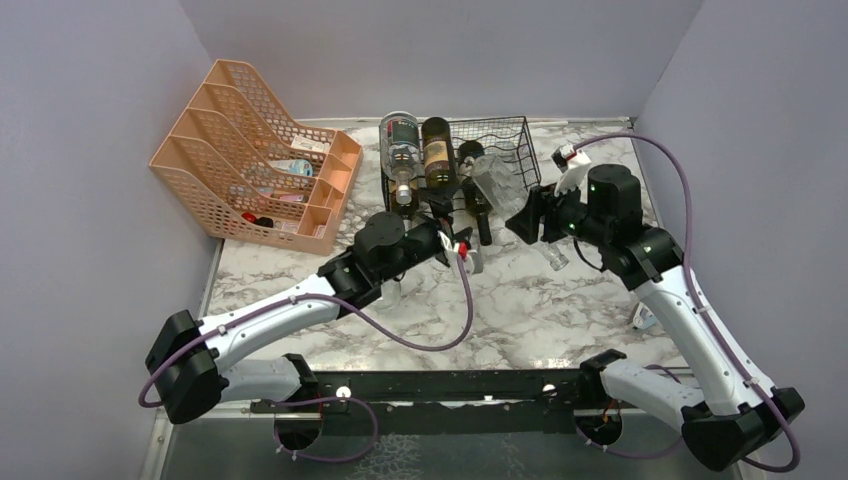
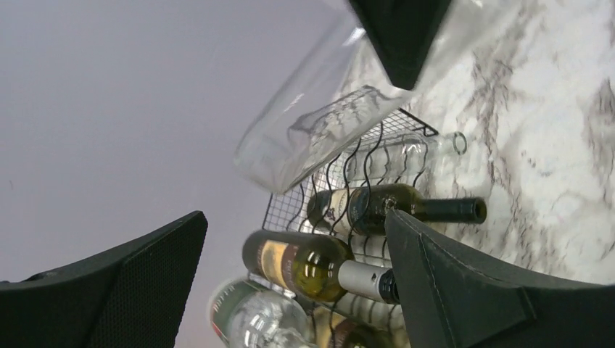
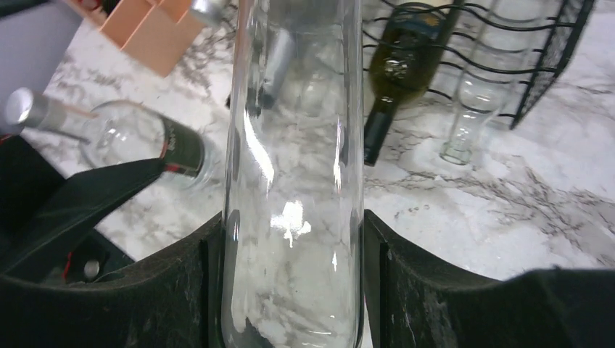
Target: Put the wine bottle on the wine rack
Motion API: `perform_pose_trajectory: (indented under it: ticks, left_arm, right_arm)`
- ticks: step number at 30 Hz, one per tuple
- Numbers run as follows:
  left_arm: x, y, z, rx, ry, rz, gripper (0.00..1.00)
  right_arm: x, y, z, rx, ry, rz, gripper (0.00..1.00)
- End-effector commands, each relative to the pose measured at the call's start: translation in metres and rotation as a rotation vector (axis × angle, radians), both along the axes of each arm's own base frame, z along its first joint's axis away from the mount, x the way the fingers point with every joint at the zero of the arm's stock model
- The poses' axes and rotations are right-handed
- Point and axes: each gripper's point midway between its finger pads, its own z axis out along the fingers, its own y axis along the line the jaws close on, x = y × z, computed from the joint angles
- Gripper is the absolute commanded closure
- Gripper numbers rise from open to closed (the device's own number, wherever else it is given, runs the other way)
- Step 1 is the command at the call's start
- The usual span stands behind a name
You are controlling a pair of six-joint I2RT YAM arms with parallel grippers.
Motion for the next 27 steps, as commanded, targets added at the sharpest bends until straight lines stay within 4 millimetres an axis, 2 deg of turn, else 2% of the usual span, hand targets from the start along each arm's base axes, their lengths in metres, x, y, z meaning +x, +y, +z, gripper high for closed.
perform_pose_trajectory:
  ticks: [1, 2, 4, 7, 10, 15, 22, 27]
  left_arm:
    - [0.025, 0.034, 0.056, -0.47, 0.325, 0.301, 0.01]
    - [0.032, 0.042, 0.061, -0.505, 0.361, 0.368, 0.01]
    - [0.034, 0.044, 0.065, -0.495, 0.409, 0.403, 0.01]
    - [0.034, 0.048, 0.07, -0.585, 0.48, 0.433, 0.01]
    - [0.034, 0.049, 0.066, -0.639, 0.584, 0.452, 0.01]
    - [0.024, 0.048, 0.056, -0.632, 0.731, 0.466, 0.01]
    - [0.011, 0.062, 0.061, -0.67, 0.79, 0.478, 0.01]
    - [0.001, 0.08, 0.075, -0.635, 0.759, 0.493, 0.01]
  right_arm:
    - [0.043, -0.014, 0.038, 0.064, -0.119, -0.225, 0.99]
    - [0.049, -0.013, 0.037, 0.07, -0.117, -0.238, 0.99]
    - [0.061, -0.012, 0.035, 0.081, -0.111, -0.273, 0.99]
    - [0.083, -0.005, 0.03, 0.097, -0.108, -0.3, 0.99]
    - [0.104, 0.007, 0.023, 0.111, -0.096, -0.293, 0.99]
    - [0.142, 0.021, 0.011, 0.121, -0.108, -0.306, 0.99]
    - [0.189, 0.035, -0.016, 0.13, -0.097, -0.354, 0.99]
    - [0.22, 0.036, -0.033, 0.104, -0.123, -0.407, 0.99]
